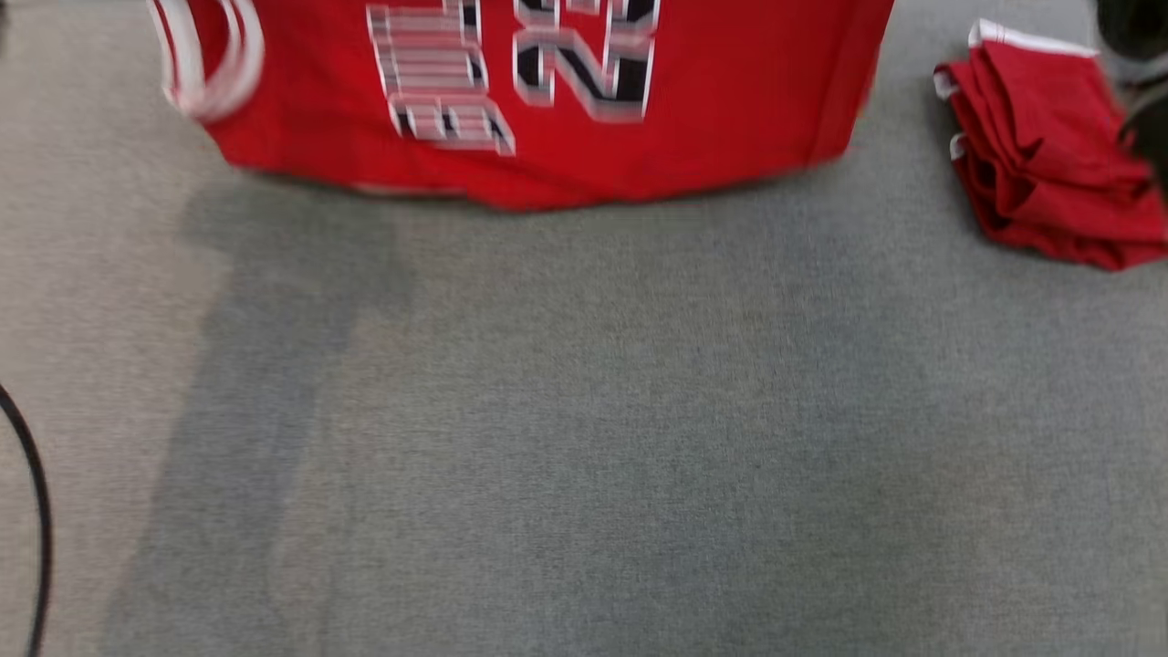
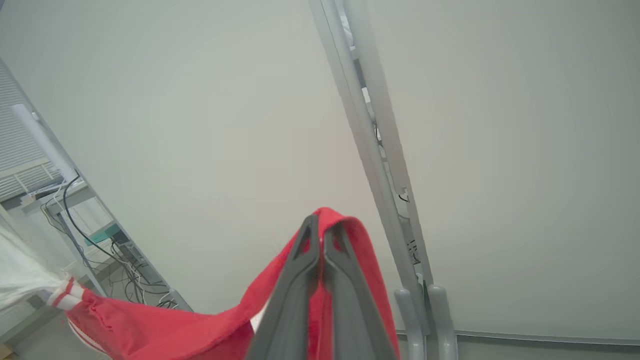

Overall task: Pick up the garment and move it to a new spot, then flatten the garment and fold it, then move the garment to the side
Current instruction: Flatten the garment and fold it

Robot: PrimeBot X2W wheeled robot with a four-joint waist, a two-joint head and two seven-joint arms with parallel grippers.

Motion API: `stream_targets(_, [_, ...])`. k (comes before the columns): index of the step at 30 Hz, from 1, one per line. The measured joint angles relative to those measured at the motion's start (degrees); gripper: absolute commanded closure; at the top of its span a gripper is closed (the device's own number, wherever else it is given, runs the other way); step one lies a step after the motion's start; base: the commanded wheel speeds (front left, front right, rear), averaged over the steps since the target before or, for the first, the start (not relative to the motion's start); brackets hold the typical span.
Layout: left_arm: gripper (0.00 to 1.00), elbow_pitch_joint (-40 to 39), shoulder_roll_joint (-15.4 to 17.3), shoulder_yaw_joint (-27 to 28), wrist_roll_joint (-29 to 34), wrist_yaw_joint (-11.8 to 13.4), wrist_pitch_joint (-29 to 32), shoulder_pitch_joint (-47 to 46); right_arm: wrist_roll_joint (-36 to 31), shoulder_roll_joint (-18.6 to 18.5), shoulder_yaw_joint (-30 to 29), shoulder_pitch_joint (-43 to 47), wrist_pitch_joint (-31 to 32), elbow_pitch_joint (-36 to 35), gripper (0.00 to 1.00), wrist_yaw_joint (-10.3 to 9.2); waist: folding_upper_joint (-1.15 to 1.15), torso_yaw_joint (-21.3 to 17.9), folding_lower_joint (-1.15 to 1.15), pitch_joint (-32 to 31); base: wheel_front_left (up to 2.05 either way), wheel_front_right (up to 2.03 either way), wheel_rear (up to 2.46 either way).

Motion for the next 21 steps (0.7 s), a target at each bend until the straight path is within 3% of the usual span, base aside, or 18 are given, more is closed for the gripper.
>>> stream_targets(11, [1.0, 13.84, -1.62, -2.54, -0.34, 0.0, -2.15, -22.64, -1.24, 4.97, -1.92, -20.49, -6.16, 18.74, 1.0, 0.0, 0.0, -3.88, 0.0, 7.32, 0.0, 0.0, 0.0])
stream_targets(17, [1.0, 19.7, -3.47, -4.13, 3.21, 0.42, -6.57, -29.67, -4.22, 5.59, -1.31, -27.16, -11.06, 23.59, 1.0, 0.0, 0.0, -4.19, 0.0, 8.62, 0.0, 0.0, 0.0])
stream_targets(21, [1.0, 22.29, -4.97, -4.44, 5.35, 2.21, -10.48, -33.86, -6.48, 5.33, -1.6, -30.51, -12.65, 25.58, 1.0, 0.0, 0.0, -4.48, 0.0, 9.12, 0.0, 0.0, 0.0])
